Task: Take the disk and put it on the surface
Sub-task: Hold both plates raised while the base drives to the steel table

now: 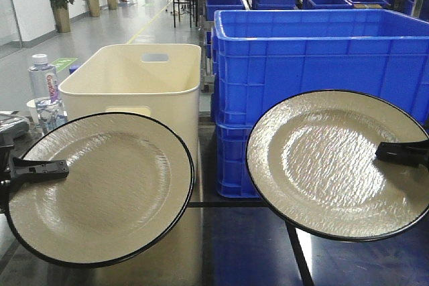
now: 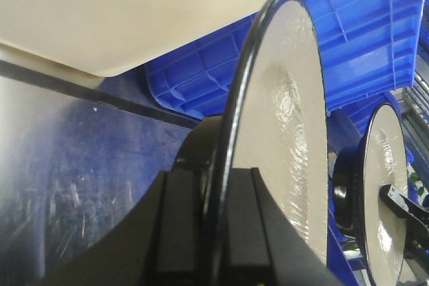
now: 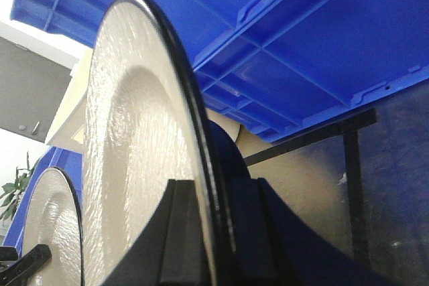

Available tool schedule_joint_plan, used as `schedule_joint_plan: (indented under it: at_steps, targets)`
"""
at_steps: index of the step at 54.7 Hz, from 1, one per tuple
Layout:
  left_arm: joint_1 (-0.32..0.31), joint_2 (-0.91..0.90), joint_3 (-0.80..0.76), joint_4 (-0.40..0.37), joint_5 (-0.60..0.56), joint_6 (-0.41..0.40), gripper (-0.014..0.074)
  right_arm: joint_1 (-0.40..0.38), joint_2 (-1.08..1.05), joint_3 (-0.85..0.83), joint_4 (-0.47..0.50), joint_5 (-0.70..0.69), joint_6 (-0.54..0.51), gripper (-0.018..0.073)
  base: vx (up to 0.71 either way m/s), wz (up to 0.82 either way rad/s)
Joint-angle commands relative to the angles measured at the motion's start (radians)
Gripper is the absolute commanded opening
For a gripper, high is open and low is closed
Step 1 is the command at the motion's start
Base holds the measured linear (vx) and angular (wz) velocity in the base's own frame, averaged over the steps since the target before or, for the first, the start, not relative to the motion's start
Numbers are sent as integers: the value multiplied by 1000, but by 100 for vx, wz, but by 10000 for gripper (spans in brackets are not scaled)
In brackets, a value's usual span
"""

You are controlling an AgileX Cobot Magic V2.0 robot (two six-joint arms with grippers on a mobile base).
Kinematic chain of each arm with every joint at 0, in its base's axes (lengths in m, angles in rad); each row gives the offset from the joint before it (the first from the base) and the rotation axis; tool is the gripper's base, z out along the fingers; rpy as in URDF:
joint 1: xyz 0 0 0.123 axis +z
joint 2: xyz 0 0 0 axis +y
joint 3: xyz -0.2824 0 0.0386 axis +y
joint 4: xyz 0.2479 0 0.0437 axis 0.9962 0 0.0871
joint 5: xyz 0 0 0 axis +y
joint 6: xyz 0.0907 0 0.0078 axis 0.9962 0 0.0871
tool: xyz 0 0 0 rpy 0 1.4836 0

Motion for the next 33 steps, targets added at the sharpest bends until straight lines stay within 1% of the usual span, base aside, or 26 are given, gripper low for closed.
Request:
schedule_joint_plan:
  at_steps: [1, 25, 29, 33]
  targets:
    - [-5, -39, -33, -139, 47, -15, -1, -7, -33, -36, 119, 11, -1, -9, 5, -14]
    - [-5, -39, -33, -139, 47, -15, -1, -7, -33, -36, 119, 10, -1, -9, 1, -3]
    - [-5, -39, -33, -139, 47, -15, -1, -7, -33, -36, 127, -5, -3, -9, 0, 0]
    - [-5, -39, -33, -139, 47, -15, -1, -7, -33, -36, 127, -54, -8, -9, 0, 0]
